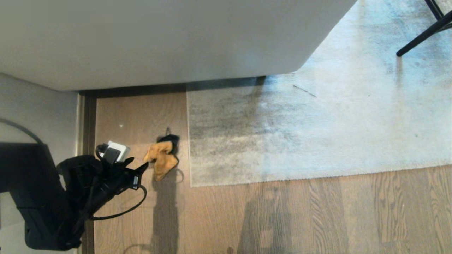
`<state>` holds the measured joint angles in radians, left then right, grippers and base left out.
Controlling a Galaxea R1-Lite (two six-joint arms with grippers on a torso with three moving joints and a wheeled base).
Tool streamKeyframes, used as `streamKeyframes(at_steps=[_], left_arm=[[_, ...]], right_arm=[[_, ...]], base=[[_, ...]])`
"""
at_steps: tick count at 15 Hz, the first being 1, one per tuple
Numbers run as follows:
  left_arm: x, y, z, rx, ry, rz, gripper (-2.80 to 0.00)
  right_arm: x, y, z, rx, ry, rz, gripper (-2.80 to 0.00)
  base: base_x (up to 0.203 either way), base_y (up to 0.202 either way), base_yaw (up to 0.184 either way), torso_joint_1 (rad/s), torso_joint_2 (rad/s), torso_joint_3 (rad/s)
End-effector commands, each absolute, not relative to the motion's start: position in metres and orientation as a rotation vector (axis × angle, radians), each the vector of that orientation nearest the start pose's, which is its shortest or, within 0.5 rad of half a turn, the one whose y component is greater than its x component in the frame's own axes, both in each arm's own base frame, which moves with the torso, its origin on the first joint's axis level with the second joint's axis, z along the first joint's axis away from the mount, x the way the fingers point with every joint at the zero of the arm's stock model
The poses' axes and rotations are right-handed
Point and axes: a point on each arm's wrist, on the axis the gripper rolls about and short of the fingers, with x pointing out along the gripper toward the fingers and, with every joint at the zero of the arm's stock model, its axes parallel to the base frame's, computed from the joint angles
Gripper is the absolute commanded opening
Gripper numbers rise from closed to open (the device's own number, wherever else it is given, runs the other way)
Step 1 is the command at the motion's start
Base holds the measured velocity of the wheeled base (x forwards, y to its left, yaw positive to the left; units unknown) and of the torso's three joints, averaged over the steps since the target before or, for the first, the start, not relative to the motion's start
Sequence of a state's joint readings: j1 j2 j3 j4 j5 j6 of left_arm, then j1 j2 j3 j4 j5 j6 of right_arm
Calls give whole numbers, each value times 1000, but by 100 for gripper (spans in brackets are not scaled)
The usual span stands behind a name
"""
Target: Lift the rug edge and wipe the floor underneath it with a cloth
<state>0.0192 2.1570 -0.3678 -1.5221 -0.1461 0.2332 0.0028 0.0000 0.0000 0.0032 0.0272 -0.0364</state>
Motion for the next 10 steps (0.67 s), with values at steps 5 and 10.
streamKeyframes(at_steps=[5, 10], left_arm=[[275, 9, 65, 213, 173, -114, 0], [211, 20, 95, 209, 140, -44, -280]], right_arm=[[-23, 1, 75, -37, 4, 32, -280], [-23, 1, 75, -37, 4, 32, -280]], base=[[0, 0, 0, 0, 0, 0], [0, 0, 0, 0, 0, 0]])
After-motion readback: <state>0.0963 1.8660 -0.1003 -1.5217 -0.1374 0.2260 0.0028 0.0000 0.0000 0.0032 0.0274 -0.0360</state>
